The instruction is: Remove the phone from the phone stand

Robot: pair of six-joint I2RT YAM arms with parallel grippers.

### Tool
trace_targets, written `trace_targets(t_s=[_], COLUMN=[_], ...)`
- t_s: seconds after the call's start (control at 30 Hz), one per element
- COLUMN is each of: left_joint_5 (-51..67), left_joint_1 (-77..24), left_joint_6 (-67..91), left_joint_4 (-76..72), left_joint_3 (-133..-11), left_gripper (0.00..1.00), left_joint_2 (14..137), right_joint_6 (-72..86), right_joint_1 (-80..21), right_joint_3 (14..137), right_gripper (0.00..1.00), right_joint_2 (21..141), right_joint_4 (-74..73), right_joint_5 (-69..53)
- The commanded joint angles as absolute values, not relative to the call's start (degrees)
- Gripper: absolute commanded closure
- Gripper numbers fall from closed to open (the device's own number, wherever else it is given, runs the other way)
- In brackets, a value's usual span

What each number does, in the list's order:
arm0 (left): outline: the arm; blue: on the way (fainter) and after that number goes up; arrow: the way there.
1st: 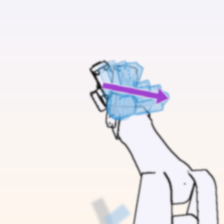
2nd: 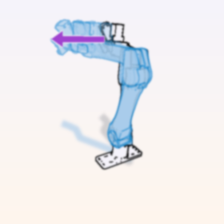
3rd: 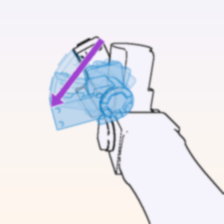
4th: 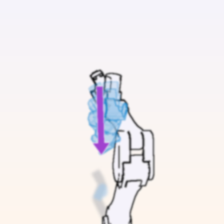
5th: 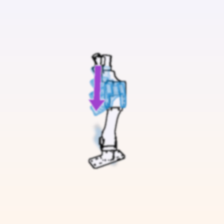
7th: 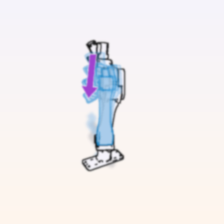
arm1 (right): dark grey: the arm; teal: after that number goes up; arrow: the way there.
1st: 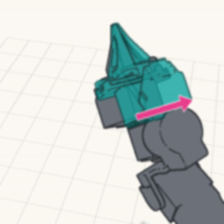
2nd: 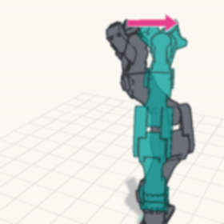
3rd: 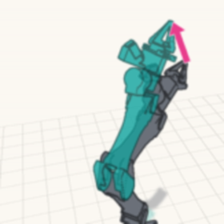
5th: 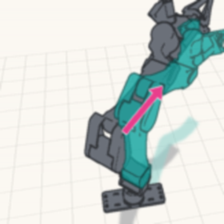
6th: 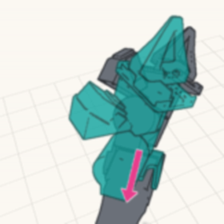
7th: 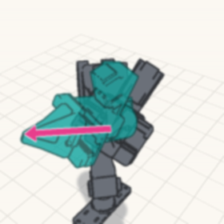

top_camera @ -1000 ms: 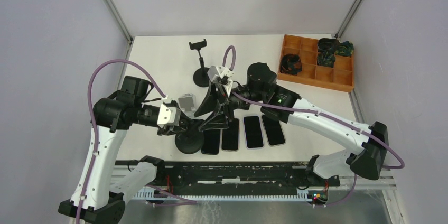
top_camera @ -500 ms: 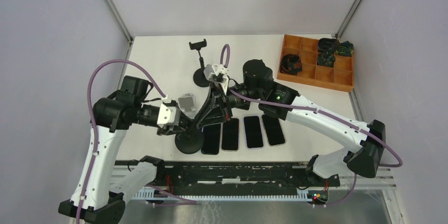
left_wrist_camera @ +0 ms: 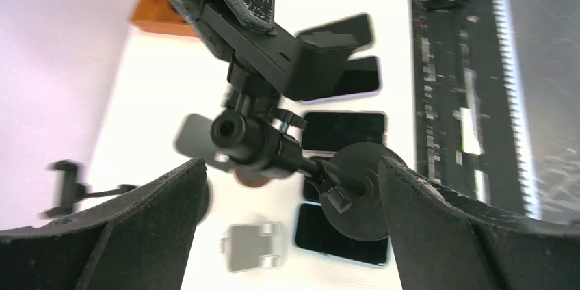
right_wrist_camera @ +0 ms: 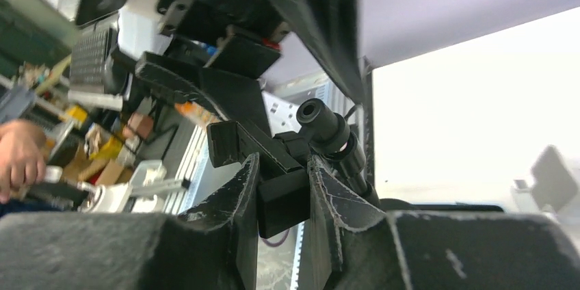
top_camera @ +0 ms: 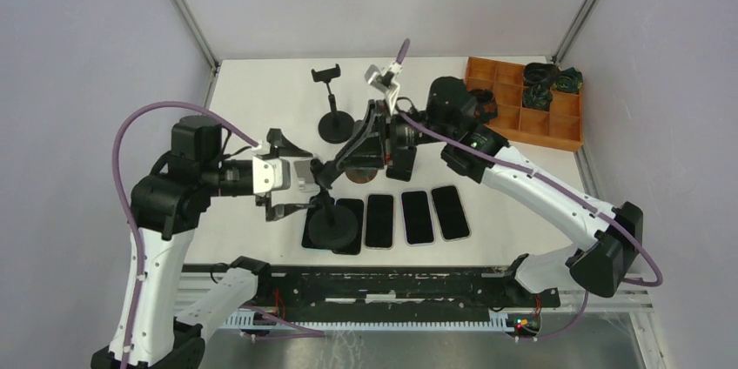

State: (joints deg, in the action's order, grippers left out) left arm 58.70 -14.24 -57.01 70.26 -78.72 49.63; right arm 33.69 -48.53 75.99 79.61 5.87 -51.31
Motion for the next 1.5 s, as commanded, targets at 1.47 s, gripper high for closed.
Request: trace_targets(t_s=[1.47], left_joint_5=[28.69], left_joint_1=[-14.40], left_joint_6=[-26.43], left_joint_4=[65.00], left_joint_3=[-92.19], left_gripper=[0.00], left_joint_2=[65.94], right_joint_6=[30.47], right_joint_1=[-10.17], right_joint_3=[66.20], right_gripper=[1.00], right_joint_2=[90.12], right_joint_4=[38.37], right_joint_5=[-15.51])
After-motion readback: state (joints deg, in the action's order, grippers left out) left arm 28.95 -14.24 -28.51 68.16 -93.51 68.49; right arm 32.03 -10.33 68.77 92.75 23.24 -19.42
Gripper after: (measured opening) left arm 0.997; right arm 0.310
